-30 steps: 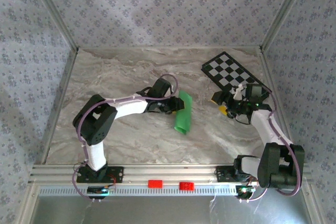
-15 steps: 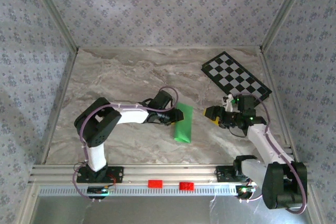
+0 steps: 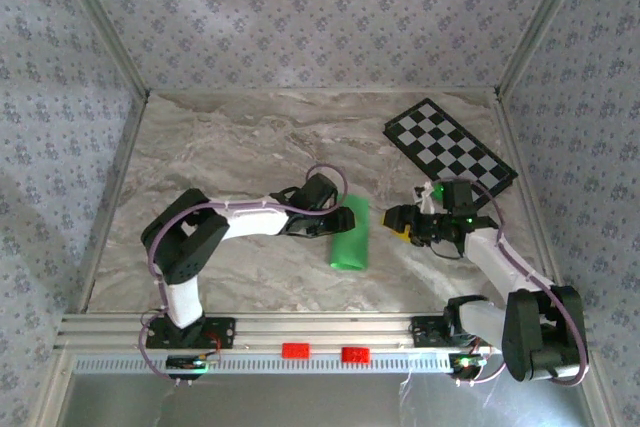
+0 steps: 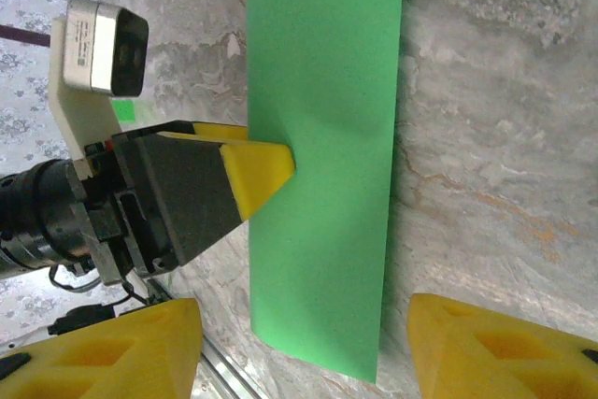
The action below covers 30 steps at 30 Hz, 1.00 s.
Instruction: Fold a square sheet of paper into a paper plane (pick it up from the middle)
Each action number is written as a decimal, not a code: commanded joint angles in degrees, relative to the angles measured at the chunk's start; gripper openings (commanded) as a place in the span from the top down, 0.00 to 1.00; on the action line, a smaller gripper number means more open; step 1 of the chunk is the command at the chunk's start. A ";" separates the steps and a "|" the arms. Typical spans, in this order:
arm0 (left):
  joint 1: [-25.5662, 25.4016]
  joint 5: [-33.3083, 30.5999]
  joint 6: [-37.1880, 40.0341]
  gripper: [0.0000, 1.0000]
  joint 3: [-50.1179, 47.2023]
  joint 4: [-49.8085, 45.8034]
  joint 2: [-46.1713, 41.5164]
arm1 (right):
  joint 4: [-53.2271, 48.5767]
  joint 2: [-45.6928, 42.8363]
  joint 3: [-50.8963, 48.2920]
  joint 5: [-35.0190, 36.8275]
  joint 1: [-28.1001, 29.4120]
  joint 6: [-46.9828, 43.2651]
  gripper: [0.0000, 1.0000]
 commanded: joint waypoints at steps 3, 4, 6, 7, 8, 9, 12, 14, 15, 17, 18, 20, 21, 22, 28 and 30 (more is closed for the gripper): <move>-0.28 -8.96 4.07 0.36 1.36 -8.02 -4.13 | -1.24 1.43 2.65 0.65 1.95 -1.34 0.41; -0.42 -10.09 4.44 0.36 1.68 -8.70 -4.39 | -1.27 1.62 2.90 0.69 2.34 -1.45 0.43; -0.59 -11.58 5.44 0.37 1.55 -9.01 -4.57 | -0.87 1.84 2.94 1.74 3.14 -1.10 0.45; -0.54 -11.36 5.91 0.37 1.54 -8.92 -4.26 | -0.50 1.92 2.83 2.27 3.56 -0.74 0.46; -0.54 -10.90 6.57 0.38 1.81 -9.03 -3.69 | 0.09 2.04 2.68 2.58 3.97 -0.26 0.47; -0.54 -10.07 7.52 0.40 2.17 -9.16 -2.97 | 0.42 2.35 2.73 2.63 4.31 0.18 0.47; -0.63 -8.96 9.70 0.40 3.11 -10.35 -1.67 | 0.40 3.15 2.81 3.45 5.49 0.24 0.47; -0.46 -7.36 11.33 0.39 2.98 -9.96 -1.06 | 0.48 3.55 2.67 4.56 5.89 0.37 0.47; -0.45 -7.10 11.94 0.39 3.27 -10.28 -0.86 | 0.66 3.85 2.58 4.56 5.93 0.52 0.47; -0.45 -6.43 12.91 0.38 3.06 -9.92 -0.76 | 1.20 4.29 2.41 4.40 6.10 0.91 0.47; -0.45 -5.88 13.63 0.37 2.97 -9.74 -0.63 | 1.92 4.53 2.27 4.06 6.15 1.21 0.48; -0.45 -5.43 15.05 0.37 3.44 -10.31 -0.03 | 2.91 5.06 2.09 3.75 6.33 1.76 0.50; -0.45 -5.35 15.42 0.37 3.72 -10.67 0.33 | 3.35 5.41 2.14 3.68 6.41 2.06 0.53; -0.46 -5.33 15.54 0.37 3.89 -10.76 0.60 | 3.95 5.74 2.08 3.37 6.50 2.28 0.57; -0.54 -6.09 15.32 0.35 4.63 -11.53 1.39 | 6.41 7.43 1.36 3.50 7.16 3.47 0.66; -0.45 -6.82 14.59 0.35 4.78 -11.96 1.82 | 7.23 7.96 1.00 3.63 7.32 3.83 0.69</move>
